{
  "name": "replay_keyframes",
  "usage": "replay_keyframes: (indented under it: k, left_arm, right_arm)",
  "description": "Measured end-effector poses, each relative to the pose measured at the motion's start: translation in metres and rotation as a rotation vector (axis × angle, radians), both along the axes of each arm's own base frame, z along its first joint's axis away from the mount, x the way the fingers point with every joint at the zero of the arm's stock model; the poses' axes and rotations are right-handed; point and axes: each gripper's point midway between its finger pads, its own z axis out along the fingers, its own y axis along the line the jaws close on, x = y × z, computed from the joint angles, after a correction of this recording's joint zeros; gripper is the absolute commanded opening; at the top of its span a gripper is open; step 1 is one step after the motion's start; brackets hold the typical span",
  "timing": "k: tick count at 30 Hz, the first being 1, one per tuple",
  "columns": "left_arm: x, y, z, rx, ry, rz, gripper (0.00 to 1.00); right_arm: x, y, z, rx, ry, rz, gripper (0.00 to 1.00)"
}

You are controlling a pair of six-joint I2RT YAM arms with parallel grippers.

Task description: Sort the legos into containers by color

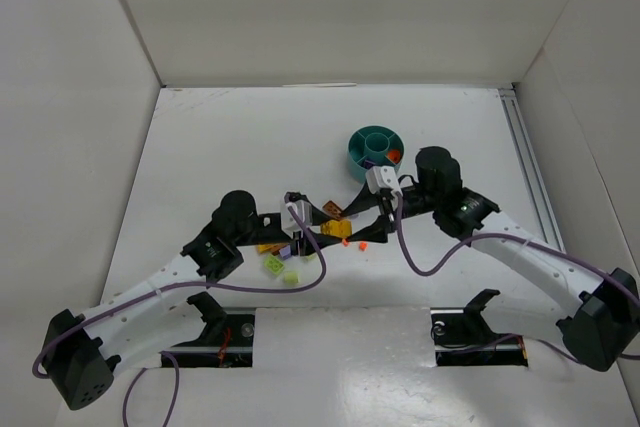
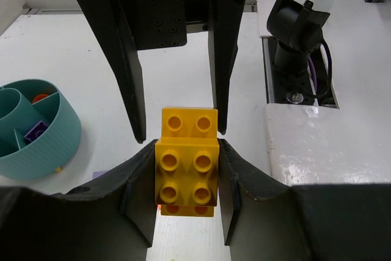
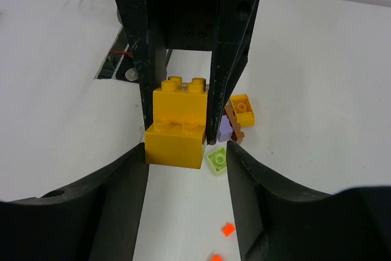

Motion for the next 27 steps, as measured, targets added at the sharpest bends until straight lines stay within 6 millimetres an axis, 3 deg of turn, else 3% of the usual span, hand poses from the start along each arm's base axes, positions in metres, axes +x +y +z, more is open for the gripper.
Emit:
replay_keyframes:
  k: [11, 19, 20, 23, 27]
  left_arm:
    - [0.0037, -0.0018, -0.0030, 0.009, 0.020, 0.012, 0.00]
    - [0.0053, -0.0017, -0.0028, 0.011, 0.026, 0.021, 0.00]
    - [0.0052, -0.0017, -0.0031, 0.011, 0.026, 0.021, 0.00]
    - [0.0052, -0.0015, -0.0033, 0.015, 0.024, 0.020, 0.00]
    - [0.0038, -0.0013, -0.0029, 0.019, 0.016, 0.011, 0.00]
  right_arm:
    - [-0.0006, 0.0042, -0.0092, -0.024, 0.062, 0.009, 0.57]
    - [-0.0003, 0.0043, -0.0084, -0.021, 0.062, 0.009, 0.28]
    - [-0.0003, 0.0043, -0.0084, -0.021, 0.062, 0.009, 0.28]
    - [-0.0006, 0.0043, -0.0083, -0.021, 0.062, 0.011, 0.51]
    - [-0.0023, 0.0045, -0.0078, -0.017, 0.061, 0.025, 0.51]
